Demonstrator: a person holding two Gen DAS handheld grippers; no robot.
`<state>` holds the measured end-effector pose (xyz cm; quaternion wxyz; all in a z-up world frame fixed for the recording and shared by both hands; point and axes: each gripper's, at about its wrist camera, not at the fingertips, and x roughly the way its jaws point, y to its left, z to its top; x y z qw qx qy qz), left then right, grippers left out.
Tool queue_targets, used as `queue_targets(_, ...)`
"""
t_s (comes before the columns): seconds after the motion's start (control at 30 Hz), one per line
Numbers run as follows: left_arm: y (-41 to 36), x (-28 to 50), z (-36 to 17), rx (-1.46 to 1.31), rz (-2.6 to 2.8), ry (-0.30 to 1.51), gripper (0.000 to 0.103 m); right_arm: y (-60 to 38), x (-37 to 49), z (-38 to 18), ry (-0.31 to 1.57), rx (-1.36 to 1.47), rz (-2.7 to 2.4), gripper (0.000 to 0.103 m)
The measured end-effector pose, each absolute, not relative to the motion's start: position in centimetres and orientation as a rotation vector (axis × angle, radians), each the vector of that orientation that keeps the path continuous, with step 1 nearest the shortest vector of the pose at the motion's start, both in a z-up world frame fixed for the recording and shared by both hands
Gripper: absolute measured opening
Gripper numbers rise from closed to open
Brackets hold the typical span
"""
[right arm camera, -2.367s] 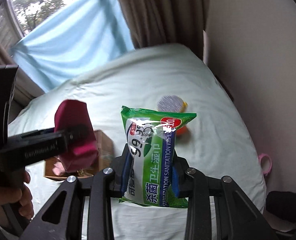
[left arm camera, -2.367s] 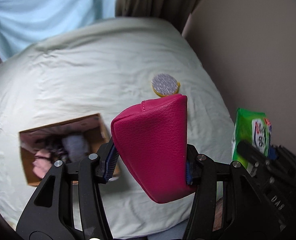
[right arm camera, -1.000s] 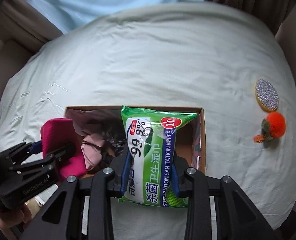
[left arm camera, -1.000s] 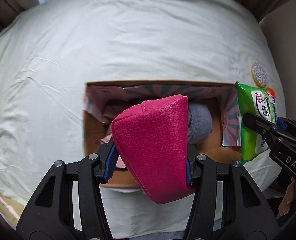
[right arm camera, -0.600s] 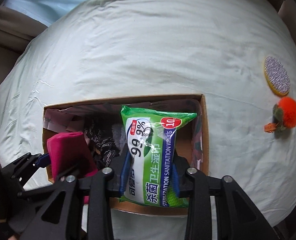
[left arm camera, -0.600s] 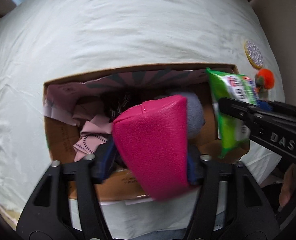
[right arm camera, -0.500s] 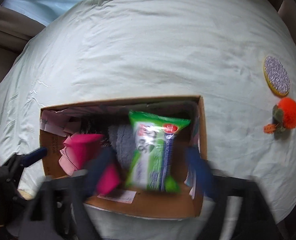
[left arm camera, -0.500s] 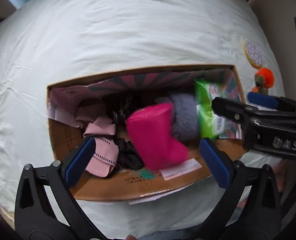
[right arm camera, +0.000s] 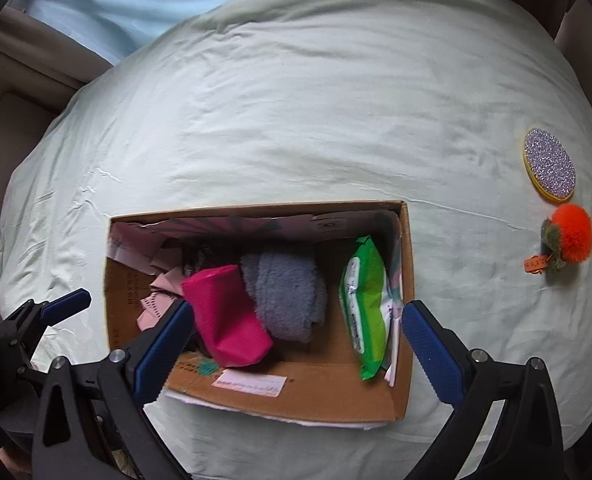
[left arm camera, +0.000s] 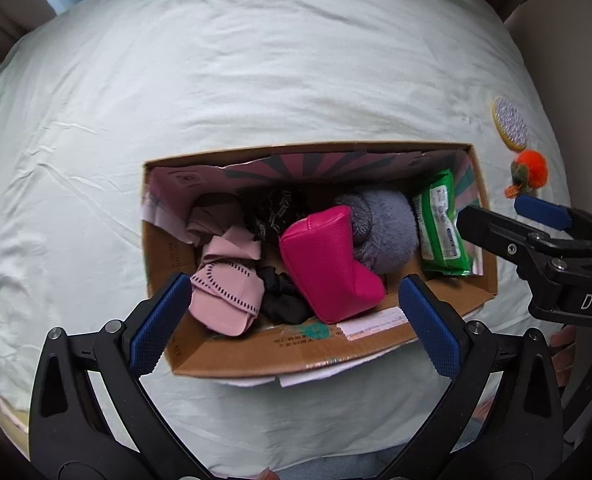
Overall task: Organize soft objects
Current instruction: 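Lift both tools away from the box toward the pompom and brush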
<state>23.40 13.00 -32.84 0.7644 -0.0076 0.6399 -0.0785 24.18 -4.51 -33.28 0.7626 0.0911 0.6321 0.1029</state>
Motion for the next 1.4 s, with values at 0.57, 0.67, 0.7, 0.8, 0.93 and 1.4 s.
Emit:
queue_targets(0.57, 16.5, 16.2, -22.4, -0.063, -0.091, 1.176, 0.103, -3.2, 17.3, -22.2, 1.152, 0.12, 0.25, 0.103)
queue_targets(0.67, 17.2, 14.7, -20.2, -0.09, -0.085, 1.123, 0.103, -3.6, 15.5, -19.5, 1.094, 0.101, 0.227, 0.103)
queue_targets(0.7, 17.4, 14.2, -19.4, -0.096, -0.082, 1.105, 0.103, -3.7, 14.8, -18.7, 1.075, 0.096, 0.218, 0.103)
queue_targets(0.8, 17.9, 12.9, -16.9, -0.098, -0.077, 1.051, 0.103, -4.6, 12.7, -15.8, 1.007, 0.097, 0.191, 0.103)
queue_targets(0.93, 18.1, 11.1, -13.6, -0.108, -0.073, 0.971, 0.103, -6.6, 10.0, -12.4, 0.926, 0.109, 0.138, 0.103)
queue_targets(1.4, 12.6, 7.3, -8.7, -0.092, -0.133, 0.868, 0.103, -15.7, 4.8, -8.5, 0.786, 0.144, -0.023, 0.103)
